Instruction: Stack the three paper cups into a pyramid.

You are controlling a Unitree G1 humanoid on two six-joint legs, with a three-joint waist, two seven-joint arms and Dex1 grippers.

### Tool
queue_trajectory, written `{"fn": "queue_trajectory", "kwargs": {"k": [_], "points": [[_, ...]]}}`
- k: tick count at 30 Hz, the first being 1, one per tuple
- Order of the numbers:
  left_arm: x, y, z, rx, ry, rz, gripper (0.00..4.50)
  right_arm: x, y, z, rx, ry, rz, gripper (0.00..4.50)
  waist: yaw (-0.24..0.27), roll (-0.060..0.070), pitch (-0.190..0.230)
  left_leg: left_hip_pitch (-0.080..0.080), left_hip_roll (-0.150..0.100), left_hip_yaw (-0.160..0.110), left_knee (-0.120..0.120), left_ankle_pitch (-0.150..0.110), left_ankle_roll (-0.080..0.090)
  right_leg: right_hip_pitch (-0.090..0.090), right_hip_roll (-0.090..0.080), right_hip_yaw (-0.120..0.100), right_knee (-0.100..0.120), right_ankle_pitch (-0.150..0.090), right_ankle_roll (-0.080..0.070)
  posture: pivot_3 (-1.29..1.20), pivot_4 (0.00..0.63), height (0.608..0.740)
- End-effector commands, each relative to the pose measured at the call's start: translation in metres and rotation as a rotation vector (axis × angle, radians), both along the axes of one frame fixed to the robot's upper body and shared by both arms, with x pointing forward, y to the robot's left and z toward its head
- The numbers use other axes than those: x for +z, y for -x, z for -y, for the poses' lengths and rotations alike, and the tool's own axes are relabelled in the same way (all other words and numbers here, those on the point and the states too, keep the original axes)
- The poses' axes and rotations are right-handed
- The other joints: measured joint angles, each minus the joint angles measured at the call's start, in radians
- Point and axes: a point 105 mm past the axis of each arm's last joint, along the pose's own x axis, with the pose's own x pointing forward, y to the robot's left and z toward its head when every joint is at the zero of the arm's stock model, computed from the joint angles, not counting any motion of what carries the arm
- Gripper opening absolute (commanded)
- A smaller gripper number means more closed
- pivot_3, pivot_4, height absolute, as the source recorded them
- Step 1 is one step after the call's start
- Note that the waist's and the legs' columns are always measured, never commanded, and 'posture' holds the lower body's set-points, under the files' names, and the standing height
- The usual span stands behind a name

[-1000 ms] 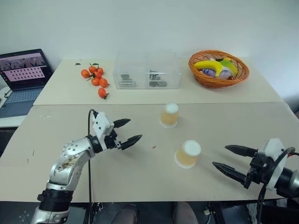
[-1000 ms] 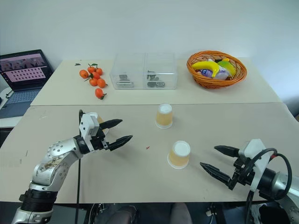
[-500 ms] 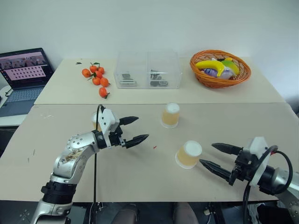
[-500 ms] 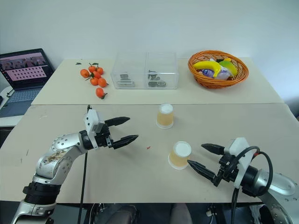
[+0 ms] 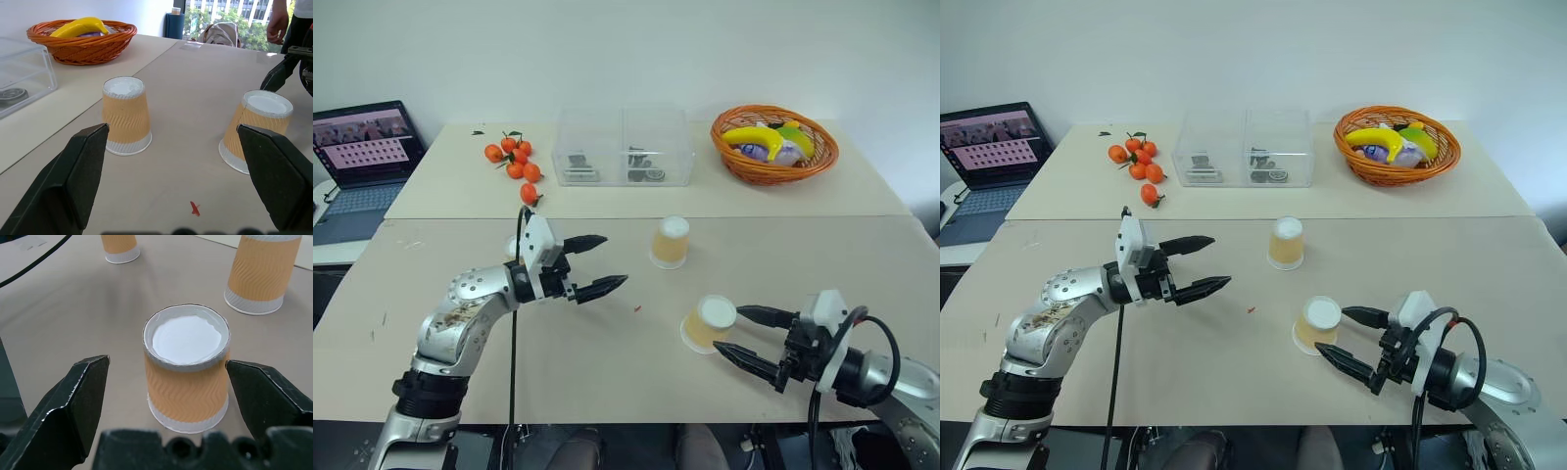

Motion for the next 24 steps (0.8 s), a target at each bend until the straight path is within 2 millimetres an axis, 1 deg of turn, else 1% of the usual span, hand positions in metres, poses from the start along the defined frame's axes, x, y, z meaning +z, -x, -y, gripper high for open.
{"fn": "queue_trajectory", "kwargs": {"k": [1, 5, 8, 10, 15, 19, 20, 21, 22, 24], "points": [[0.021, 0.0, -0.005, 0.02, 0.019, 0.076, 4.47, 0.008, -0.004, -0.012, 0.048, -0.032, 0.041, 4.5, -0.003, 0.0, 0.0, 0.0, 0.0, 0.0, 0.0, 0.0, 0.0, 0.0, 0.0, 0.0, 0.0, 0.0, 0.0, 0.0, 0.15, 0.738], [0.022, 0.002, -0.008, 0.039, 0.027, 0.079, 4.47, 0.006, -0.015, -0.022, 0.074, -0.036, 0.059, 4.5, -0.004, -0.001, 0.0, 0.0, 0.0, 0.0, 0.0, 0.0, 0.0, 0.0, 0.0, 0.0, 0.0, -0.001, 0.001, 0.0, 0.15, 0.738], [0.022, 0.001, -0.011, 0.069, 0.031, 0.094, 4.47, 0.005, -0.023, -0.025, 0.081, -0.04, 0.063, 4.5, -0.003, -0.001, 0.0, 0.0, 0.0, 0.0, 0.0, 0.0, 0.0, 0.0, 0.0, 0.0, 0.0, 0.0, 0.0, 0.0, 0.15, 0.738], [0.025, -0.001, -0.016, 0.104, 0.044, 0.101, 4.47, 0.003, -0.027, -0.026, 0.087, -0.042, 0.064, 4.5, -0.002, -0.001, 0.0, 0.0, 0.0, 0.0, 0.0, 0.0, 0.0, -0.001, 0.0, 0.0, 0.0, 0.002, -0.004, 0.0, 0.15, 0.738], [0.028, 0.0, -0.028, 0.182, 0.066, 0.107, 4.47, 0.0, -0.033, -0.029, 0.113, -0.049, 0.061, 4.5, -0.003, -0.001, 0.0, 0.0, 0.0, 0.0, 0.0, 0.0, 0.0, -0.001, 0.0, 0.0, 0.0, 0.002, -0.004, 0.0, 0.15, 0.738], [0.03, 0.001, -0.042, 0.266, 0.096, 0.106, 4.47, 0.002, -0.039, -0.03, 0.132, -0.06, 0.072, 4.5, -0.007, -0.001, 0.0, 0.0, 0.0, 0.0, 0.0, 0.0, 0.0, -0.001, 0.0, 0.0, 0.0, 0.002, -0.004, 0.0, 0.15, 0.738], [0.031, 0.001, -0.046, 0.291, 0.109, 0.103, 4.5, 0.002, -0.041, -0.031, 0.138, -0.063, 0.073, 3.98, -0.008, -0.001, 0.0, 0.0, 0.0, 0.0, 0.0, 0.0, 0.0, -0.001, 0.0, 0.0, 0.0, 0.002, -0.004, 0.0, 0.15, 0.738], [0.031, 0.002, -0.051, 0.318, 0.12, 0.101, 4.5, 0.003, -0.042, -0.032, 0.147, -0.064, 0.075, 3.78, -0.007, -0.001, 0.0, 0.0, 0.0, 0.0, 0.0, 0.0, 0.0, -0.001, 0.0, 0.0, 0.0, 0.002, -0.004, 0.0, 0.15, 0.738], [0.032, 0.003, -0.057, 0.351, 0.132, 0.096, 4.5, 0.005, -0.044, -0.033, 0.158, -0.065, 0.078, 3.38, -0.008, -0.001, 0.0, 0.0, 0.0, 0.0, 0.0, 0.0, 0.0, -0.001, 0.0, 0.0, 0.0, 0.002, -0.004, 0.0, 0.15, 0.738], [0.032, 0.004, -0.064, 0.393, 0.152, 0.089, 4.5, 0.007, -0.047, -0.035, 0.167, -0.058, 0.087, 2.79, -0.012, -0.001, 0.0, 0.0, 0.0, 0.0, 0.0, 0.0, 0.0, -0.001, 0.0, 0.0, 0.0, 0.002, -0.004, 0.0, 0.15, 0.738]]}}
